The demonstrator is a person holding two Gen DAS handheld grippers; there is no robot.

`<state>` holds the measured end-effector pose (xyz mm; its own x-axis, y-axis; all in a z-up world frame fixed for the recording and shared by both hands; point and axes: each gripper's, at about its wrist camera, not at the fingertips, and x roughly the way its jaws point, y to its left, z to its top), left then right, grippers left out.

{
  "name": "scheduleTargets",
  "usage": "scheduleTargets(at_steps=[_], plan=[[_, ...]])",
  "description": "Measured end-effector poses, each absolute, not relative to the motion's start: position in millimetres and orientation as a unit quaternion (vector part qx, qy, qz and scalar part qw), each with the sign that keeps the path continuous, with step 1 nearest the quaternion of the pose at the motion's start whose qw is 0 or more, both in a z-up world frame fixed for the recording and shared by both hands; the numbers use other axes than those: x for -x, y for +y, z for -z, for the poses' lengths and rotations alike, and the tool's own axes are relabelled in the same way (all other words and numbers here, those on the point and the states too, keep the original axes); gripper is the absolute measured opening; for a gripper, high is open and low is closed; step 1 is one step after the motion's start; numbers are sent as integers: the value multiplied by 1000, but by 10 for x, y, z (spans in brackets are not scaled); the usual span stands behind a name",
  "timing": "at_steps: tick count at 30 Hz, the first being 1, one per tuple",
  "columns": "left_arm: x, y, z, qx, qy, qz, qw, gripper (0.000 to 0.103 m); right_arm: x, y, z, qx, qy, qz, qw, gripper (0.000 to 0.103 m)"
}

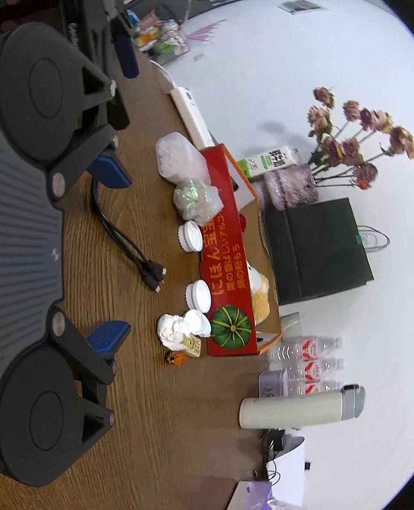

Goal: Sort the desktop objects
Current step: 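Withdraw both tools back over the table, then grasp the clear bead box with the left tool while the right tool grasps the white tissue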

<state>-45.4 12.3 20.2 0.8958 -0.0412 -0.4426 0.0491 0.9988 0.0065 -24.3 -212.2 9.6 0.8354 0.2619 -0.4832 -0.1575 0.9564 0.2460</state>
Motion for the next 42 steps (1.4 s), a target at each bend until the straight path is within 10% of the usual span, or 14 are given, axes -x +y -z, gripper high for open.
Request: scheduleTargets(at_steps=[42], plan=[[-31, 324, -371, 39, 259, 38, 964, 101, -48, -2057, -279, -29, 260, -76, 962, 85]])
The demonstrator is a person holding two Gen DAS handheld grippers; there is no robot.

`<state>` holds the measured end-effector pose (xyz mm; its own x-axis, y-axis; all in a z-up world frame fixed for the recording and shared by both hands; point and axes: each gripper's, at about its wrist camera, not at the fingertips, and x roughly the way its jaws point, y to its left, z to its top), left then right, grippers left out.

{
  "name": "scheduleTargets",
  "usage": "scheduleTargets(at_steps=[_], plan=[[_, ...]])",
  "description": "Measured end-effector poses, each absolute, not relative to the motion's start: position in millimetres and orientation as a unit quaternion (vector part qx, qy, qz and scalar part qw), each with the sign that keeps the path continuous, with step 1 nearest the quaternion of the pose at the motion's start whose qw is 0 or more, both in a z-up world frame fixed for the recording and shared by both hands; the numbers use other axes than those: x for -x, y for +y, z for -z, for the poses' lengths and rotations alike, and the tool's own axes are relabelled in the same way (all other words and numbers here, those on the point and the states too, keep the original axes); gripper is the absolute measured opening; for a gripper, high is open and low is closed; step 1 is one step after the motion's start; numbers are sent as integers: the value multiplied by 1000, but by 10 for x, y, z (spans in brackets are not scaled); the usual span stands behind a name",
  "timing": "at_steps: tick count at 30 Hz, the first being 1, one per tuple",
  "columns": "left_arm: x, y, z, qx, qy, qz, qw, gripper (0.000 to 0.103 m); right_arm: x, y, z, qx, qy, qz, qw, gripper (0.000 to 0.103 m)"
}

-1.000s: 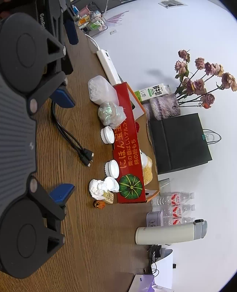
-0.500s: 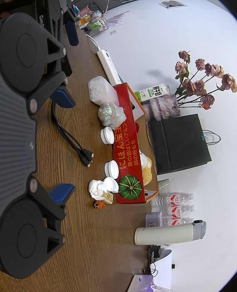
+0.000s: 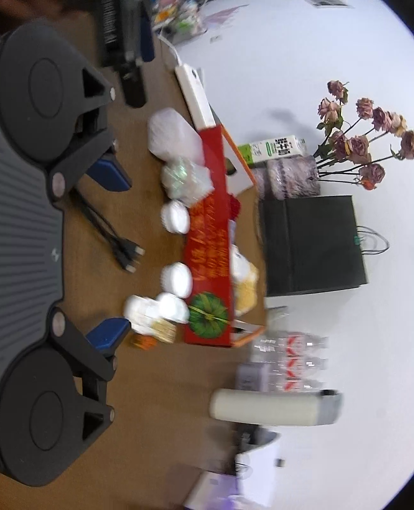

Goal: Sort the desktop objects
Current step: 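Grasp the clear bead box with the left tool while the right tool grasps the white tissue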

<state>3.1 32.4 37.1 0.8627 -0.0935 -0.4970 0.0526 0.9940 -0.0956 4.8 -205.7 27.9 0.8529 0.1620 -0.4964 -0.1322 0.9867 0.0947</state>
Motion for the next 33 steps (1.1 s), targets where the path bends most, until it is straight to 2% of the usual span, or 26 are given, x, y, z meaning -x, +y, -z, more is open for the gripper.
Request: scheduleTargets(at_steps=[3, 6, 9, 10, 11, 12, 14, 16, 17, 18, 27, 31, 33], plan=[[-423, 379, -454, 64, 288, 27, 955, 102, -273, -2046, -343, -8, 256, -64, 965, 82], [-874, 313, -384, 39, 339, 3, 940, 102, -553, -2082, -346, -5, 272, -43, 961, 81], [-1075, 298, -310, 36, 345, -15, 938, 96, -769, -2165, -270, -10, 303, -21, 953, 66], [-1097, 306, -290, 41, 344, -11, 938, 86, -797, -2200, -239, -15, 310, -17, 950, 65], [-1094, 311, -273, 44, 347, -2, 937, 68, -817, -2241, -198, -22, 317, -13, 948, 65], [-1074, 310, -253, 42, 349, 4, 936, 68, -826, -2278, -166, -28, 322, -8, 946, 64], [-978, 313, -237, 28, 340, -2, 940, 68, -799, -2314, -139, -20, 317, 14, 948, 52], [-823, 339, -258, 31, 336, -12, 941, 68, -753, -2352, -150, -19, 312, 24, 950, 21], [-731, 361, -283, 37, 334, -13, 942, 68, -727, -2381, -159, -27, 310, 20, 950, 19], [-630, 373, -315, 41, 330, -12, 943, 67, -705, -2410, -168, -36, 310, 10, 950, 9], [227, 337, -464, 9, 311, -1, 950, 67, -106, -2271, -456, -12, 259, -38, 965, 10], [292, 310, -347, -8, 331, 5, 944, 69, 160, -2176, -417, 18, 289, -100, 952, 10], [269, 324, -336, -10, 336, 1, 942, 75, 253, -2145, -374, 30, 302, -111, 946, 11]])
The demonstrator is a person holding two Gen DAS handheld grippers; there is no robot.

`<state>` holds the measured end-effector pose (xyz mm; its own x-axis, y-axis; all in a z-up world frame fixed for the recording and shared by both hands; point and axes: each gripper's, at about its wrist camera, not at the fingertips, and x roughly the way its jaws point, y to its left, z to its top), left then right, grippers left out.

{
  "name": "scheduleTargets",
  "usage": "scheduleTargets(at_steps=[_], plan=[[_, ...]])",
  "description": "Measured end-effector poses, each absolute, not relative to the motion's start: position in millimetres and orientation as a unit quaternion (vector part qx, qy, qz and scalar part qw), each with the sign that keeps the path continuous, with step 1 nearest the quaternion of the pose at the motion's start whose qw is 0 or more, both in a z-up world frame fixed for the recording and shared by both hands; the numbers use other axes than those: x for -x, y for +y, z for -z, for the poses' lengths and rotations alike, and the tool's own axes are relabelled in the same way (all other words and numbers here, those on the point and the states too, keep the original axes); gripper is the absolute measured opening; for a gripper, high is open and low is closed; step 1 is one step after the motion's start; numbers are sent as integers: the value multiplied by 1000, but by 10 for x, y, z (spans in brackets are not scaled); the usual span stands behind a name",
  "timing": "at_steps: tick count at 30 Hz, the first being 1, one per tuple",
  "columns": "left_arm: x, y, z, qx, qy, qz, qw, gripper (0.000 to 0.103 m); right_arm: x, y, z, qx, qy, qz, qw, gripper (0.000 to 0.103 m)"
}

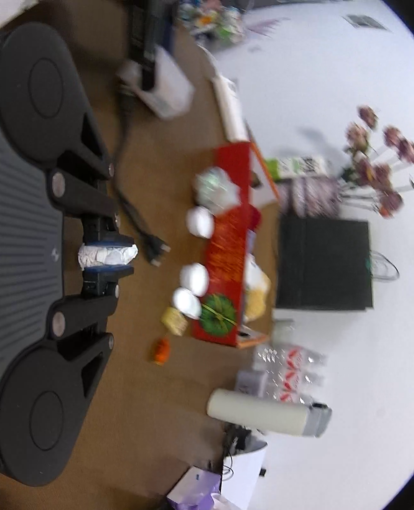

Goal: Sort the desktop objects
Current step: 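Grasp the clear bead box with the left tool while the right tool grasps the white tissue, then carry the bead box and white tissue into the box and release both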

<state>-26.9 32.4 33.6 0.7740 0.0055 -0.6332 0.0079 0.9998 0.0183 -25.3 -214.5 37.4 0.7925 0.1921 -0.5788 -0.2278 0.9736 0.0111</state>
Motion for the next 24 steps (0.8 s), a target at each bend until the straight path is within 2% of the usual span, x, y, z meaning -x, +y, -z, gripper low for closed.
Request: scheduleTargets(at_steps=[2, 4, 5, 7, 9, 10, 11, 12, 13, 14, 17, 20, 24], plan=[[243, 330, -359, -9, 322, 10, 947, 98, 312, -2131, -342, 30, 310, -122, 942, 20], [144, 327, -354, -8, 317, 16, 948, 100, 338, -2127, -331, 26, 314, -131, 940, 52], [65, 318, -333, -8, 329, 20, 944, 100, 349, -2130, -338, 25, 311, -131, 941, 53], [-86, 306, -278, -6, 360, 16, 933, 97, 356, -2120, -343, 24, 310, -127, 942, 53], [-142, 352, -241, 8, 375, 14, 927, 87, 355, -2131, -340, 19, 312, -128, 941, 53], [-134, 389, -228, 19, 377, 21, 926, 67, 350, -2123, -329, 16, 313, -133, 940, 53], [-115, 413, -222, 26, 376, 25, 926, 66, 342, -2117, -312, 12, 317, -137, 938, 52], [-84, 441, -238, 33, 373, 28, 927, 66, 329, -2105, -288, 8, 321, -141, 937, 41], [-36, 464, -275, 40, 362, 28, 931, 66, 294, -2082, -247, 6, 330, -146, 933, 22], [11, 478, -336, 43, 348, 29, 936, 66, 260, -2052, -212, 7, 339, -149, 929, 18], [118, 541, -635, 48, 299, 37, 952, 66, 253, -1961, -262, 23, 331, -159, 930, 16], [59, 718, -988, 69, 265, 40, 961, 66, 249, -2003, -547, 17, 290, -167, 942, 16], [-615, 740, -1497, 79, 256, 71, 961, 66, -132, -2130, -1054, -10, 233, -157, 960, 16]])
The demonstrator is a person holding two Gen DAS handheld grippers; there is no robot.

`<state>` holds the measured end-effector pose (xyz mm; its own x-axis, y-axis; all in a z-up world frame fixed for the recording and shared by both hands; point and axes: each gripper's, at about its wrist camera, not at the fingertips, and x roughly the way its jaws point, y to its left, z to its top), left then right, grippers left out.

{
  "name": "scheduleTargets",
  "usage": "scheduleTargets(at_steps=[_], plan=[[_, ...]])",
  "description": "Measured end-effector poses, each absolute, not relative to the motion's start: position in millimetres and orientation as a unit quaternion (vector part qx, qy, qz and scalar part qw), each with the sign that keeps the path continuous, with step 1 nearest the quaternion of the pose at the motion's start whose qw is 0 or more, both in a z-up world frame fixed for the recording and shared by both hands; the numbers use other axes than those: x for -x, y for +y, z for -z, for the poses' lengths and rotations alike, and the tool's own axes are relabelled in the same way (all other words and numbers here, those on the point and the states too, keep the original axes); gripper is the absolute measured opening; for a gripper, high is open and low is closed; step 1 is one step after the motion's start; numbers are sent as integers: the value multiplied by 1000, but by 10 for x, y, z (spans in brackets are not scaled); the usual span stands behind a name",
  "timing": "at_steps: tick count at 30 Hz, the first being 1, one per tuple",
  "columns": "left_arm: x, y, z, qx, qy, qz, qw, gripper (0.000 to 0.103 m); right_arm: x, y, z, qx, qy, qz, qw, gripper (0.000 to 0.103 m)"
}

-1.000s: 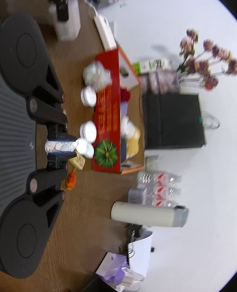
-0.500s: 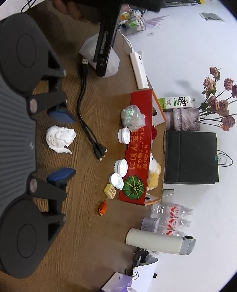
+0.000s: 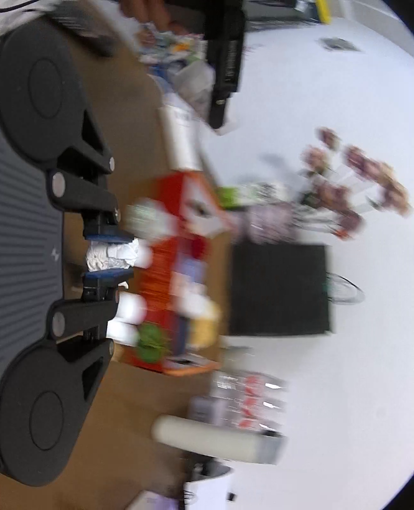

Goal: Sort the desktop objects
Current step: 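Carry the bead box and white tissue into the box and release both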

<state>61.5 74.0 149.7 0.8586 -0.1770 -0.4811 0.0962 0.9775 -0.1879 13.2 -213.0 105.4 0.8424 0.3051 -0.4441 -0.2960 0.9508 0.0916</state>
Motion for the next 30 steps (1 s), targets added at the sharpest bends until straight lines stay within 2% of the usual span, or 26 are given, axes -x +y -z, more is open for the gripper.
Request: scheduleTargets(at_steps=[3, 6, 9, 14, 17, 19, 23, 27, 29, 30], plan=[[-1374, 609, -1613, 115, 295, 88, 944, 66, -795, -2138, -1227, -29, 227, -132, 965, 16], [-2160, 374, -1463, 104, 348, 58, 930, 66, -1619, -2132, -1161, -51, 278, -108, 953, 16], [-2672, 338, -1299, 90, 364, 26, 927, 66, -2216, -2173, -1004, -78, 328, -95, 937, 16], [-3172, 292, -1001, 149, 413, 53, 897, 66, -2657, -2187, -808, -87, 347, -89, 929, 16], [-3350, -41, -846, 112, 431, 76, 892, 68, -2799, -2195, -726, -94, 351, -88, 927, 17], [-3504, -143, -781, 95, 446, 66, 887, 71, -2859, -2232, -690, -102, 355, -89, 925, 22], [-3387, 41, -926, 124, 424, 94, 892, 80, -2805, -2309, -723, -106, 368, -106, 918, 26], [-2967, 260, -1212, 117, 395, 67, 909, 83, -2646, -2291, -845, -96, 366, -112, 919, 28], [-2558, 375, -1315, 118, 364, 46, 923, 94, -2472, -2285, -926, -88, 354, -105, 925, 29], [-2297, 434, -1327, 126, 343, 42, 930, 98, -2354, -2300, -964, -88, 343, -104, 929, 33]])
